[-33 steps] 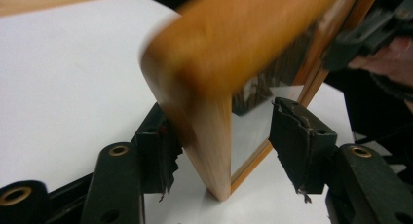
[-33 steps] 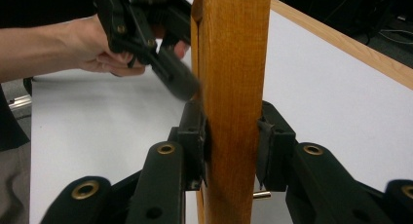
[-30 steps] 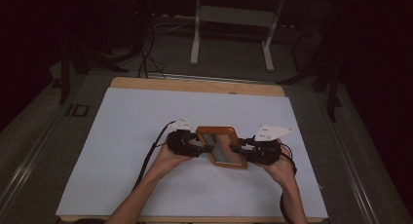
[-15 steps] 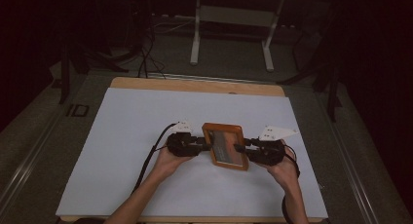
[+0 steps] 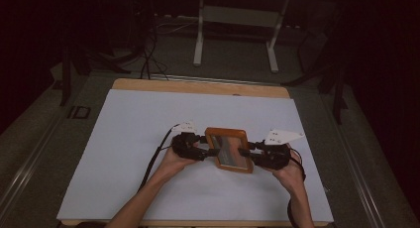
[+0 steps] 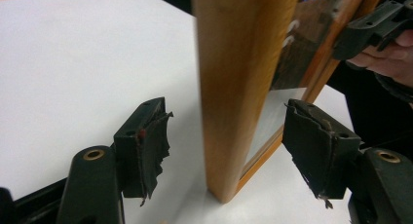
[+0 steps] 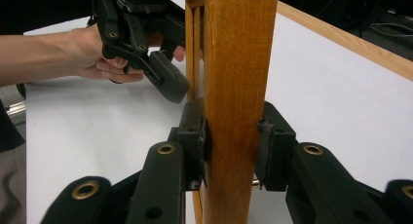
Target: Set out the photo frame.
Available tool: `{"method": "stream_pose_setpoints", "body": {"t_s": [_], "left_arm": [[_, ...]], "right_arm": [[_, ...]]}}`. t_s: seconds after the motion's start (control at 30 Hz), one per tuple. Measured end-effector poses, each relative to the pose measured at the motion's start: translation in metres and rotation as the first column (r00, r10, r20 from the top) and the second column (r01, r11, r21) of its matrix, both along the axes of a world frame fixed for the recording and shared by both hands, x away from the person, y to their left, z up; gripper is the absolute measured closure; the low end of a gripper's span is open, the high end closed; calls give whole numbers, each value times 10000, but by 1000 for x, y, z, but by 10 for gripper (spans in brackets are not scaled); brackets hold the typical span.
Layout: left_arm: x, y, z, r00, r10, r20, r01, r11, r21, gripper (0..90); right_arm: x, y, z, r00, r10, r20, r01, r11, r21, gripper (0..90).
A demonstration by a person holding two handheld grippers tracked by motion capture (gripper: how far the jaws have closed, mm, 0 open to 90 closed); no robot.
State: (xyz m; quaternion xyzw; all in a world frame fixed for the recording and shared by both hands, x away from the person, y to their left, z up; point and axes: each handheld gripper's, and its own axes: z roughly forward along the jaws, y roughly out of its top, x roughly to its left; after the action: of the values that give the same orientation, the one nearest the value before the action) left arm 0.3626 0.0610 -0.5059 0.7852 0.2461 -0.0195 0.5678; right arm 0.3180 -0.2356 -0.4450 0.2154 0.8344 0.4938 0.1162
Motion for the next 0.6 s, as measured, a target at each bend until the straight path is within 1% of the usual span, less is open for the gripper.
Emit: {"method": "stream_pose_setpoints", "body": {"t_s": [0.07,0.13,0.17,0.2,0.27,0.33,0.37,0.43,0.6], "left_arm": [[0,-4,1,9998,-193,69,193,9998,25,333],[-1,-9,2,9992,-359,161,356,9992,162,336],[-3,-11,3,9989,-288,365,277,9992,297,367],[-4,-13,5,9985,-316,442,303,9991,299,418],[-6,-15,6,9984,-194,528,172,9989,425,438],[-6,-15,7,9985,-229,499,213,9992,339,476],[-7,-15,7,9984,-212,528,193,9991,376,490],[-9,-16,8,9984,-149,547,123,9988,464,498],[-13,-16,11,9982,-60,597,23,9980,626,517]], "right_arm": [[-1,1,0,9999,92,55,-92,9999,-56,684],[-1,1,1,9998,180,102,-179,9998,-121,684],[-1,2,1,9997,214,139,-213,9997,-130,684],[-2,2,1,9997,212,144,-210,9996,-162,684],[-1,0,1,9999,102,112,-99,9997,-204,683],[0,-3,0,10000,-17,90,19,9997,-227,681],[1,-5,-1,10000,-60,71,61,9997,-231,680],[2,-6,-2,10000,-67,21,68,9998,-179,677],[2,-6,-1,10000,-76,-41,75,9997,-240,664]]}}
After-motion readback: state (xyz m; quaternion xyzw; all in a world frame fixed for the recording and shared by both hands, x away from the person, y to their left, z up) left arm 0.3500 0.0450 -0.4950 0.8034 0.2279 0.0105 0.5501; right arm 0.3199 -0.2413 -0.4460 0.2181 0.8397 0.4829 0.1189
